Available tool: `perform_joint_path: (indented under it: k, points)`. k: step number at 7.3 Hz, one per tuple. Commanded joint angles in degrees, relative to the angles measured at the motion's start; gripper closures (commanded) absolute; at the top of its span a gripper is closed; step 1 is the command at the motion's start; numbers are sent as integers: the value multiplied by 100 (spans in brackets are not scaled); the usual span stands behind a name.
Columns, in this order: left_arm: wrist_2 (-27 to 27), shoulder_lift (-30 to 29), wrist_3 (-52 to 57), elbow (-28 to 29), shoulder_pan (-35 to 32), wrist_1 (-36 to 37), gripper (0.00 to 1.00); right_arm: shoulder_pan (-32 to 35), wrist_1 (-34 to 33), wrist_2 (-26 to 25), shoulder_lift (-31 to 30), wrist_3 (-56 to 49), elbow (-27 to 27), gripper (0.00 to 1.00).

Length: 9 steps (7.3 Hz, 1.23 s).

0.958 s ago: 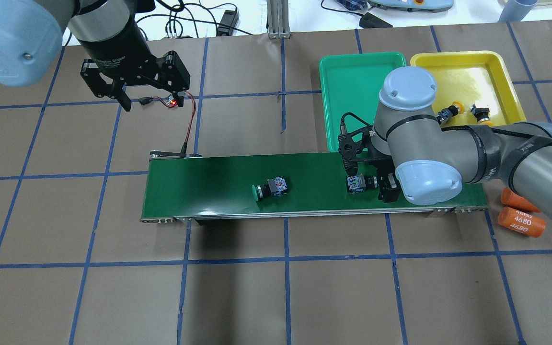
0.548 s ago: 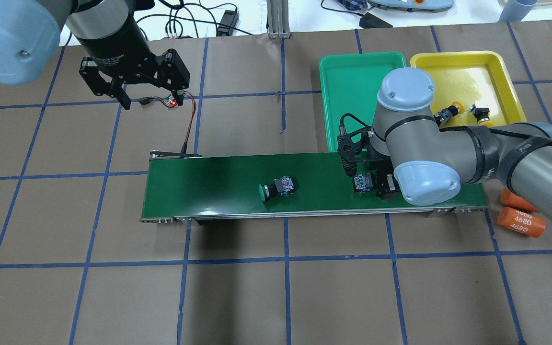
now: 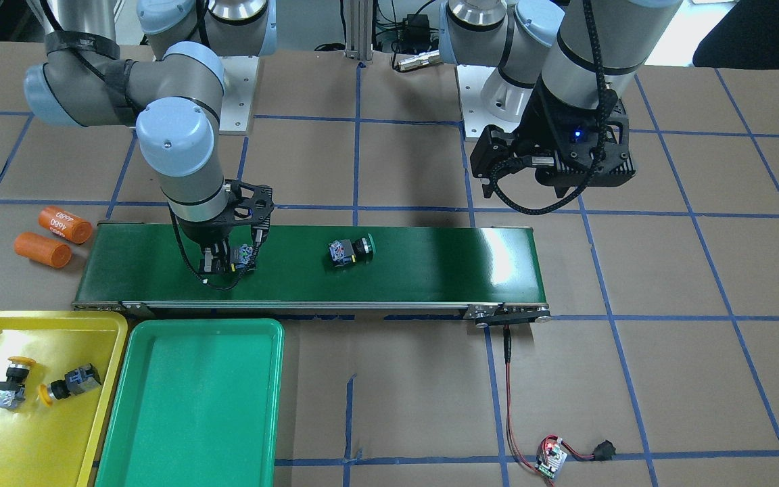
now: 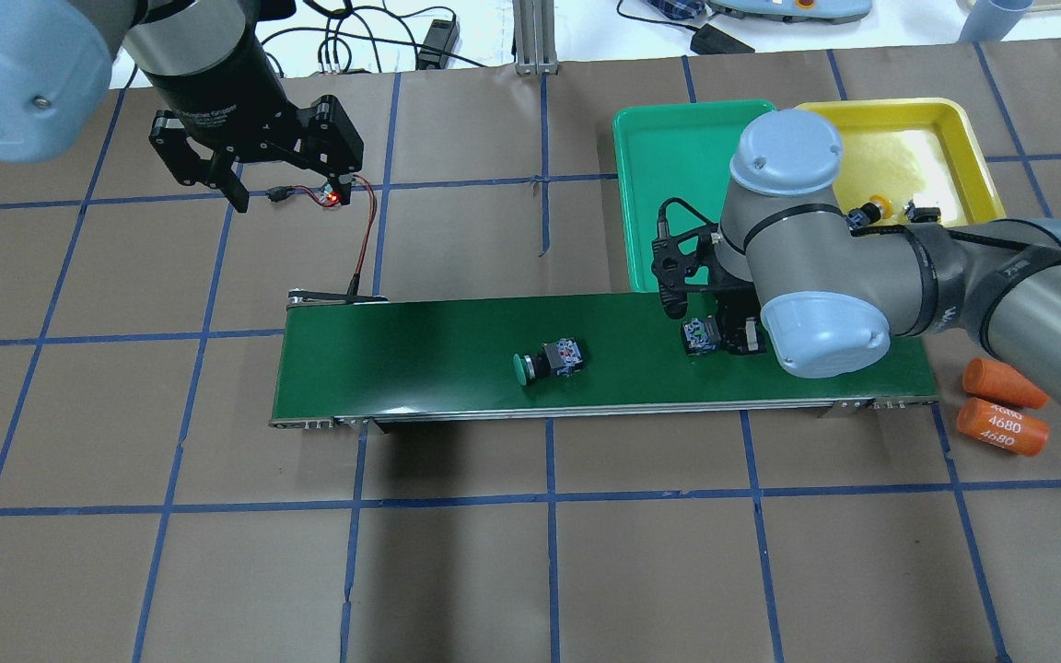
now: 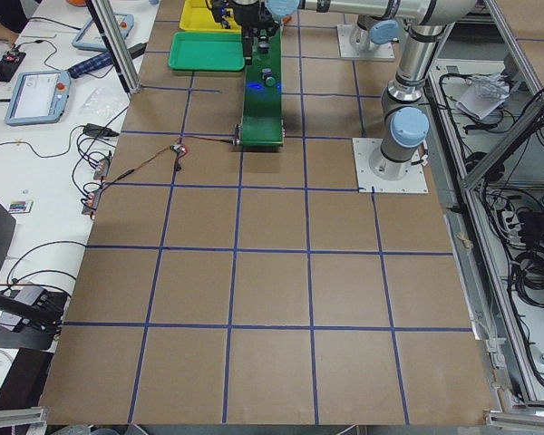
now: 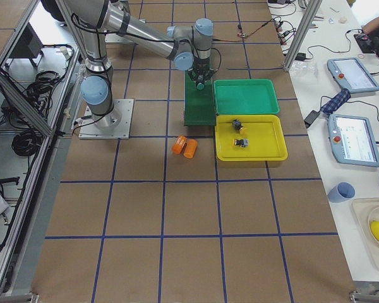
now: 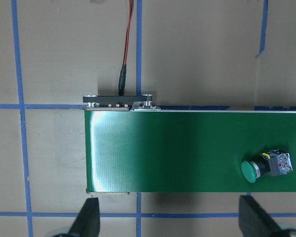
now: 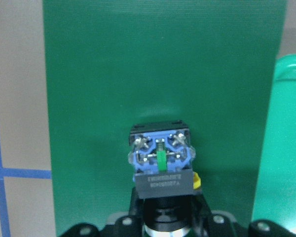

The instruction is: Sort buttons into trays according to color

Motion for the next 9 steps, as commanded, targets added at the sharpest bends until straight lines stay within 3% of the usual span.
perform_joint_path:
  k: [1, 3, 4, 5, 6, 9]
  points:
    - [14, -40, 0, 82, -7, 0, 0, -474, -19, 12, 496, 75, -997, 88]
    - [5, -102, -9, 188, 1, -9, 0, -993, -115, 116, 1094, -126, -1345, 82]
    - [5, -84, -9, 214, 1, -9, 0, -1091, -481, 161, 1306, -162, -1371, 73]
    - [5, -93, -9, 215, 1, -9, 0, -1127, -624, 196, 1352, -311, -1424, 49]
    - [-4, -93, -9, 215, 1, -9, 0, -1110, -574, 170, 1370, -338, -1398, 0]
    - [-12, -93, -9, 215, 1, -9, 0, -1110, -32, 170, 925, -488, -1267, 0]
